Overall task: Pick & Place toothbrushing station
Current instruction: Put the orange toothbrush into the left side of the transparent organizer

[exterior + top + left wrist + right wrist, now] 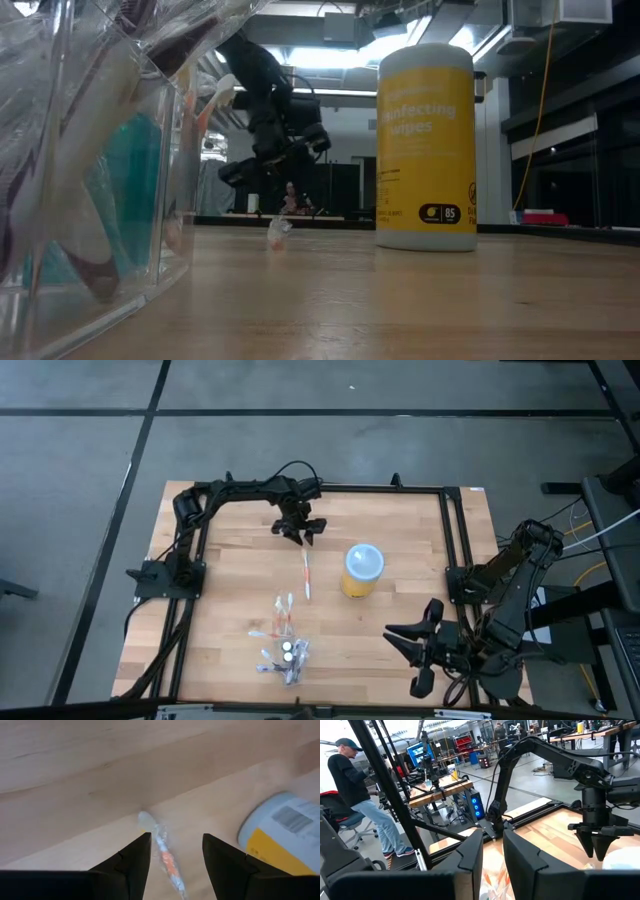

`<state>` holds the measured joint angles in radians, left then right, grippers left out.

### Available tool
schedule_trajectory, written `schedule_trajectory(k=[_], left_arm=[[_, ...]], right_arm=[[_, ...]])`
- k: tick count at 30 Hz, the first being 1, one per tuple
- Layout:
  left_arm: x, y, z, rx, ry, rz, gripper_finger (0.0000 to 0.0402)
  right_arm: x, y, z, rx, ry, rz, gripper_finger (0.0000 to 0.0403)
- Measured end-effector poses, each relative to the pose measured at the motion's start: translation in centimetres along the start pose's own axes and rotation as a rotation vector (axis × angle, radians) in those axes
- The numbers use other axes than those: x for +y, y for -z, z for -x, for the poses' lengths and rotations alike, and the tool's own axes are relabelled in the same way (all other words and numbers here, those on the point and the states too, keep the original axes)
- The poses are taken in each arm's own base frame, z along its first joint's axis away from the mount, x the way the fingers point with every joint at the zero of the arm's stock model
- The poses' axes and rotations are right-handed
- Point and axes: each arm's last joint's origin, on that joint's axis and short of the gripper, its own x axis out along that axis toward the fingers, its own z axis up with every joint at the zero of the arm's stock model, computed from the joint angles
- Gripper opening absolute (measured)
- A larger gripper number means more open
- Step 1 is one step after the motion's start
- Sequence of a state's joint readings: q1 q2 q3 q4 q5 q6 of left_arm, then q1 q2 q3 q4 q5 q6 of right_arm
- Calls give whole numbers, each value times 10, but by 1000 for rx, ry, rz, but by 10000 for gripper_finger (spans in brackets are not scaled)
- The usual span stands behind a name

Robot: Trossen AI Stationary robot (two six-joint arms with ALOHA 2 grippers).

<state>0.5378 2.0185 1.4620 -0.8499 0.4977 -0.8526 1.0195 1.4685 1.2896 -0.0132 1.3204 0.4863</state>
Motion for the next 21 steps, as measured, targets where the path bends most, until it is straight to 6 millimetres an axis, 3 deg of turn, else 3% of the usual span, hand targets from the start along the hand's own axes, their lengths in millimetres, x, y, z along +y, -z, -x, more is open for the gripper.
schedule_trajectory(k=[9,21], left_arm=[[14,-4,-7,48,-92,48,173],[15,-11,-22,59,-74,75,173]], right_arm=[[0,0,1,1,-4,-2,79],[1,1,5,4,-13,-1,79]])
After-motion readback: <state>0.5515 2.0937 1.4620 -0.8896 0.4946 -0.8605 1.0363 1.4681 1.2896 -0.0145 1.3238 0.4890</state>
